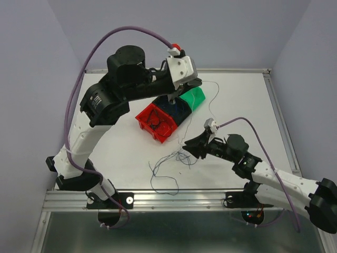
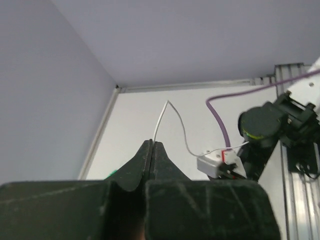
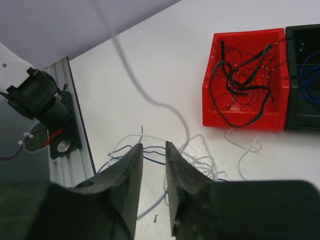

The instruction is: Untangle the cables

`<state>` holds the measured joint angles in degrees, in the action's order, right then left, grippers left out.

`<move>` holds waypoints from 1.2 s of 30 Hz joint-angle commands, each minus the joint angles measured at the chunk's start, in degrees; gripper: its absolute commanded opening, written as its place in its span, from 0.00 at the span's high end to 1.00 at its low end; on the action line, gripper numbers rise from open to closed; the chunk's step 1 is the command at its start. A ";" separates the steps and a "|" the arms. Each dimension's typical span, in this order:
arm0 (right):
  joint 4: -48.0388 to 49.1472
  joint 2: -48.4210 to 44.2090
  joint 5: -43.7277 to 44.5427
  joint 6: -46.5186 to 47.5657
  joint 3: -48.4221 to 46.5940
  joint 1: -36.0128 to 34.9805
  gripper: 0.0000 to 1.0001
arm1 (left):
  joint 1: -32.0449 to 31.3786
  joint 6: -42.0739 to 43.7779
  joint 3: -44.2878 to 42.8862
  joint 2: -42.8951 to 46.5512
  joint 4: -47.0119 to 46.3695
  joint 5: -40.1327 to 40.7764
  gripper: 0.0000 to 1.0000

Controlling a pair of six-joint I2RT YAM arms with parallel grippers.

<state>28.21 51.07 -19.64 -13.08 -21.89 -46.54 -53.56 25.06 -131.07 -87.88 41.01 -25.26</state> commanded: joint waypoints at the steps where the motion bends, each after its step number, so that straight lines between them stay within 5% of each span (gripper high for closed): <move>1: 6.07 0.26 -3.47 0.69 -3.69 -0.13 0.77 | -0.14 -1.16 -6.32 2.26 -11.08 10.01 1.00; 3: 6.94 -0.09 -3.82 0.60 -2.82 -0.12 0.69 | -0.14 0.85 -2.37 6.46 -18.21 13.90 1.00; 6: 7.74 -0.80 -4.18 0.08 -2.37 -0.13 0.74 | -0.14 2.89 5.63 10.18 -32.46 20.41 1.00; 7: 7.74 -1.23 -4.09 0.25 -2.37 -0.13 0.67 | -0.14 3.93 7.65 11.75 -37.27 21.03 1.00; 10: 7.65 -2.64 -2.52 0.78 -2.63 -0.13 0.23 | -0.14 3.25 6.01 12.47 -40.22 19.46 1.00; 13: 7.65 -4.13 -0.32 2.26 -2.98 -0.12 0.14 | -0.14 1.14 1.44 11.06 -38.73 16.39 1.00; 19: 7.48 0.78 -2.67 5.60 -8.25 -0.13 0.10 | -0.14 -2.38 3.00 11.50 -39.96 10.49 1.00; 29: 12.30 20.02 -11.29 7.10 -16.60 -1.88 0.06 | -0.05 -3.71 2.74 11.06 -43.47 15.59 1.00; 31: 13.88 22.92 -12.61 6.58 -17.22 -2.58 0.15 | -0.14 -3.26 2.66 11.15 -44.00 16.20 1.00; 32: 15.98 23.63 -14.71 6.14 -17.40 -2.59 0.29 | -0.14 -2.74 2.66 11.06 -44.35 16.46 1.00; 36: 20.13 24.08 -20.53 3.77 -17.66 -2.85 0.21 | -0.05 -1.68 3.18 11.06 -44.79 17.43 1.00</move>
<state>38.81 76.40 -33.45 -7.97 -35.68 -48.80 -53.56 22.15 -127.39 -77.58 1.45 -9.76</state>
